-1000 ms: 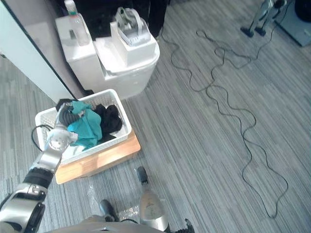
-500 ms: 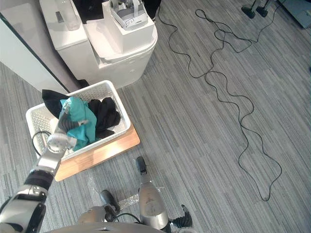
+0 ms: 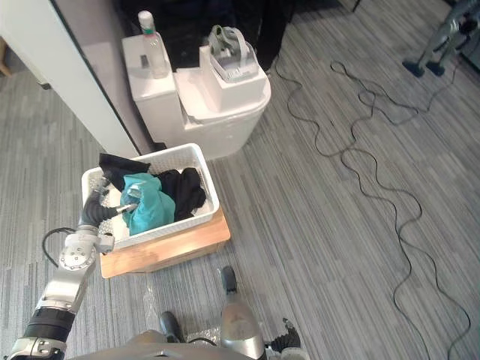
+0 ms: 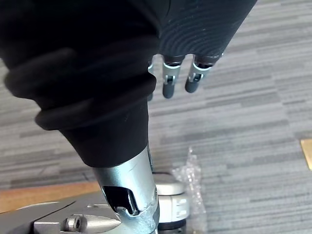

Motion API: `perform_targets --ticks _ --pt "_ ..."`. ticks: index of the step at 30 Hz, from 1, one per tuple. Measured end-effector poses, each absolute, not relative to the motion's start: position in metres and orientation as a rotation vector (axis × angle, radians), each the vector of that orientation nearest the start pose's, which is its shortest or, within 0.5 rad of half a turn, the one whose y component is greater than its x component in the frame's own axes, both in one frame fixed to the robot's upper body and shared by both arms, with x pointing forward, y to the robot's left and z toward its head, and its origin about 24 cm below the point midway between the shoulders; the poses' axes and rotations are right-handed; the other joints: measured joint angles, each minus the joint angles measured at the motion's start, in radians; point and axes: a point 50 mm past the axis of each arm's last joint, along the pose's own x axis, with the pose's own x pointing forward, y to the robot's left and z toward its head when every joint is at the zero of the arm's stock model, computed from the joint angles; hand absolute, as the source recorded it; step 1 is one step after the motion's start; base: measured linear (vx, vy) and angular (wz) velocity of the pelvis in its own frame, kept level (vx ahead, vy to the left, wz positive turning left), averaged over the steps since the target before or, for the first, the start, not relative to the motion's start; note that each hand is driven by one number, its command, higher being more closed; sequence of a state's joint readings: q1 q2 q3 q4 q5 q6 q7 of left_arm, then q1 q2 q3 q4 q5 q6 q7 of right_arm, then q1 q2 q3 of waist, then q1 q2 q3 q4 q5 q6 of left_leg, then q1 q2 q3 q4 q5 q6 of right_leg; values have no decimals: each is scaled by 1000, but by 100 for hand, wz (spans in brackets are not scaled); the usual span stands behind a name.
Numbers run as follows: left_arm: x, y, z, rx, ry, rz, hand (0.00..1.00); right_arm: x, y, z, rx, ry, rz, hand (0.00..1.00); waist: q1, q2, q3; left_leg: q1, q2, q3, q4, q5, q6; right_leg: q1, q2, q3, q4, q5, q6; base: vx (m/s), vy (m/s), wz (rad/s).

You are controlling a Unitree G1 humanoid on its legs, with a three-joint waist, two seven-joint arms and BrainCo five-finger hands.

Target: Tidy the bed and pick cloth on bed and put in laundry

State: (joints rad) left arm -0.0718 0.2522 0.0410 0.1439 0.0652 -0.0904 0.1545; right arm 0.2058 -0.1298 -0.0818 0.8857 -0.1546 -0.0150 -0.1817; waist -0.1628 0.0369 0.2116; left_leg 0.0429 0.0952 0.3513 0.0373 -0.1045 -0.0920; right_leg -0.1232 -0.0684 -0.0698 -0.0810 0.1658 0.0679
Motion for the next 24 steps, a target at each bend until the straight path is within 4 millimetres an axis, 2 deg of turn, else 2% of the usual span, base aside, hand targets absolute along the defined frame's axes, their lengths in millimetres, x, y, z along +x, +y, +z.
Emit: perform_targets --ticks 6,9,12,14,16,17,19,20,21,23,24 --pt "257 245 54 269 -63 341 0 67 -226 -152 -299 1090 -240 0 32 -9 -42 32 -6 -33 -23 10 3 37 -6 -36 0 -5 6 18 20 18" --pt "242 250 39 220 -5 355 0 63 -224 -153 -284 1105 -235 0 36 -19 -58 33 -8 -53 -23 10 6 54 -12 -54 0 -5 7 -31 18 20" --pt "212 255 8 152 124 371 0 59 -224 -154 -270 1126 -233 0 56 -32 -70 32 -14 -53 -23 10 10 54 -17 -53 -1 -8 9 -47 3 -2" --pt "189 253 -21 101 254 378 0 58 -225 -154 -265 1132 -224 0 65 -37 -80 33 -17 -54 -23 11 11 57 -20 -53 -1 -14 11 -44 -10 1" --pt "154 249 -71 52 506 374 0 54 -225 -154 -254 1139 -227 0 79 -43 -90 50 -17 -53 -24 11 11 73 -19 -52 -1 -19 10 -45 -19 0" --pt "142 247 -84 38 579 378 0 52 -225 -155 -254 1142 -228 0 80 -44 -95 53 -16 -53 -24 11 11 76 -19 -52 -1 -20 10 -44 -21 2" --pt "95 241 -127 -25 847 415 0 51 -225 -155 -219 1144 -241 0 84 -56 -109 66 -13 -45 -28 8 9 89 -18 -49 -1 -26 10 -58 -23 -1" --pt "82 239 -136 -42 912 432 0 50 -223 -155 -206 1147 -237 0 85 -60 -115 67 -13 -43 -29 8 9 88 -17 -47 -1 -28 9 -64 -26 -10" --pt "58 234 -150 -75 1030 465 0 47 -220 -157 -176 1154 -247 0 91 -65 -124 74 -13 -29 -35 8 6 88 -15 -42 -2 -29 8 -57 -27 -19" --pt "22 223 -164 -121 1184 517 0 42 -215 -160 -143 1172 -279 0 102 -67 -130 100 -13 -11 -62 14 -5 90 -8 -20 -6 -33 11 -60 -27 -26" --pt "14 222 -166 -128 1218 530 0 40 -214 -161 -134 1176 -287 0 102 -70 -134 102 -13 -10 -64 14 -6 91 -7 -20 -6 -34 10 -53 -25 -14"
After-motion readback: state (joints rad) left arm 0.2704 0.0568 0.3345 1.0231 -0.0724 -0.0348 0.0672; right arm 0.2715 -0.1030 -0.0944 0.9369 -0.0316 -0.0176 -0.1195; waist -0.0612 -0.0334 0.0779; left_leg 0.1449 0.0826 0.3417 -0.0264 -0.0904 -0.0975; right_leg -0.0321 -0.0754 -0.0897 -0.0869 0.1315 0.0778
